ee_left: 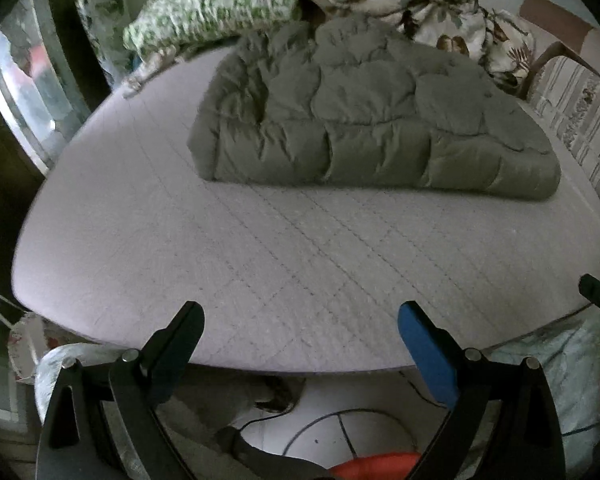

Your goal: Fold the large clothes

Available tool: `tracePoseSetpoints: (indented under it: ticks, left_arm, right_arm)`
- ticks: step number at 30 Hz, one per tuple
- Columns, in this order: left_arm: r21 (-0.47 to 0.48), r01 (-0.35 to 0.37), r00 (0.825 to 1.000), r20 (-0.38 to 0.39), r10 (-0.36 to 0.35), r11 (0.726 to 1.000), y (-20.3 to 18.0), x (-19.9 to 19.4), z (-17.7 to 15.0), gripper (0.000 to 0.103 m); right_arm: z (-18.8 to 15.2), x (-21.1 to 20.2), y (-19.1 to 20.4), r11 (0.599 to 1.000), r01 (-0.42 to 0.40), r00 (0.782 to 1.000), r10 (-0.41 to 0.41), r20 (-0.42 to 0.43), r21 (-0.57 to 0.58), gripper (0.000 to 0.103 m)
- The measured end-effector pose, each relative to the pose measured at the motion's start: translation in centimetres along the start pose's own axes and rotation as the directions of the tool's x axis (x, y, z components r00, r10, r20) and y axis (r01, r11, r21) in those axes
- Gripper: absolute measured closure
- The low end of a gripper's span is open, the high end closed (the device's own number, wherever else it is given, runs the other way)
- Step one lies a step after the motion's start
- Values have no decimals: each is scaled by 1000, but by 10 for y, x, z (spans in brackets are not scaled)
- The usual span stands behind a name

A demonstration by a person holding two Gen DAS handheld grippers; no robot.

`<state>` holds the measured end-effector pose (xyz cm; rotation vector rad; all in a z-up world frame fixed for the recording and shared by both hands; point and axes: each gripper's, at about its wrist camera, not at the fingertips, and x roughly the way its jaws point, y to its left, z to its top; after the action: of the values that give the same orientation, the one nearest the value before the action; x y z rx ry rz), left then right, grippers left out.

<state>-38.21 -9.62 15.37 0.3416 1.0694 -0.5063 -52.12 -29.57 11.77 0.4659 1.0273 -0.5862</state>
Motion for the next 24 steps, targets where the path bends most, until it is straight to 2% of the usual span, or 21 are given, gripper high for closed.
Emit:
tracePoseSetpoints:
  ticks: [3,5,9,15,19,24]
  left_arm:
    - [31,-66,994,91,63,997,-8,-27,-6,6]
    - [46,-108,983,154,100,993,-10,-42,-7,6]
    - [59,-138,963,241,120,989,-16,-69,-14,6]
    - [63,-140,957,264,119,988,-21,-89,-25,6]
    - [52,-91,965,252,75,995,-16,-93,-27,6]
    - [40,-66,964,262,53,997,-15,-106,-34,6]
  right_arm:
    - [-3,-14,-1,1000,-14,999,14,31,-9,0]
    - [-3,-24,0,1000,-16,999,17,47,-17,0]
    - [-12,-48,6,999,-18,996,21,85,-41,0]
    - [-25,-82,17,996,-13,990,25,140,-84,0]
    - [-32,-96,20,995,-29,988,43,149,-93,0]
    - [-46,-116,23,993,-27,986,46,161,-117,0]
